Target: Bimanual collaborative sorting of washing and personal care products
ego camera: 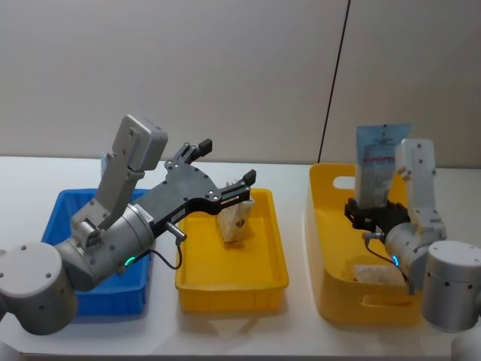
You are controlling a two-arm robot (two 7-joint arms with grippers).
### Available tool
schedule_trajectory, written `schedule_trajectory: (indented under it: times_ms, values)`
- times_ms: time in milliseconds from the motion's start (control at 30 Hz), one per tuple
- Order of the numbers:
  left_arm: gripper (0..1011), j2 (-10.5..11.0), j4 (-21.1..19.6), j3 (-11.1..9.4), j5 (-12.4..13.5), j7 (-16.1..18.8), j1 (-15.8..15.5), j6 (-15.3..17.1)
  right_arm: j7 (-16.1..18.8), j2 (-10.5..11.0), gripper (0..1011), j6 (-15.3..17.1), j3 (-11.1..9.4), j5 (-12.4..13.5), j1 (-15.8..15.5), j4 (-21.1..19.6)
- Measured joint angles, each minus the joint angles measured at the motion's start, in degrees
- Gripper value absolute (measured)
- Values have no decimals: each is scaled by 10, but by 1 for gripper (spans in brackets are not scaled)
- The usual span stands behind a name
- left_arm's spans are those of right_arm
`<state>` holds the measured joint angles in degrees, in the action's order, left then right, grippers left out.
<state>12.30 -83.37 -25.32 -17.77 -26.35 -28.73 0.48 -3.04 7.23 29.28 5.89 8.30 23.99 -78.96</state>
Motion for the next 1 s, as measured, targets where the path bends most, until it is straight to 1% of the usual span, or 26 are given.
schedule_trajectory:
  times_ms: [167, 367, 400, 433, 467, 567, 700, 767, 1000]
  values:
    - [1001, 0, 0, 0, 0, 0, 0, 0, -8, -3, 639, 17, -4, -4, 4, 9]
    - [1001, 0, 0, 0, 0, 0, 0, 0, -11, -5, 652, 28, -5, -8, 6, 13]
    - [1001, 0, 0, 0, 0, 0, 0, 0, -11, -5, 710, 31, -5, -9, 7, 13]
    - [1001, 0, 0, 0, 0, 0, 0, 0, -12, -5, 724, 32, -5, -9, 7, 13]
    - [1001, 0, 0, 0, 0, 0, 0, 0, -12, -5, 780, 33, -5, -10, 7, 13]
    - [1001, 0, 0, 0, 0, 0, 0, 0, -12, -6, 834, 36, -4, -11, 7, 13]
    - [1001, 0, 0, 0, 0, 0, 0, 0, -12, -8, 967, 40, -4, -14, 8, 11]
    - [1002, 0, 0, 0, 0, 0, 0, 0, -12, -8, 1003, 42, -4, -16, 8, 10]
    - [1001, 0, 0, 0, 0, 0, 0, 0, -12, -10, 1004, 43, -4, -20, 7, 6]
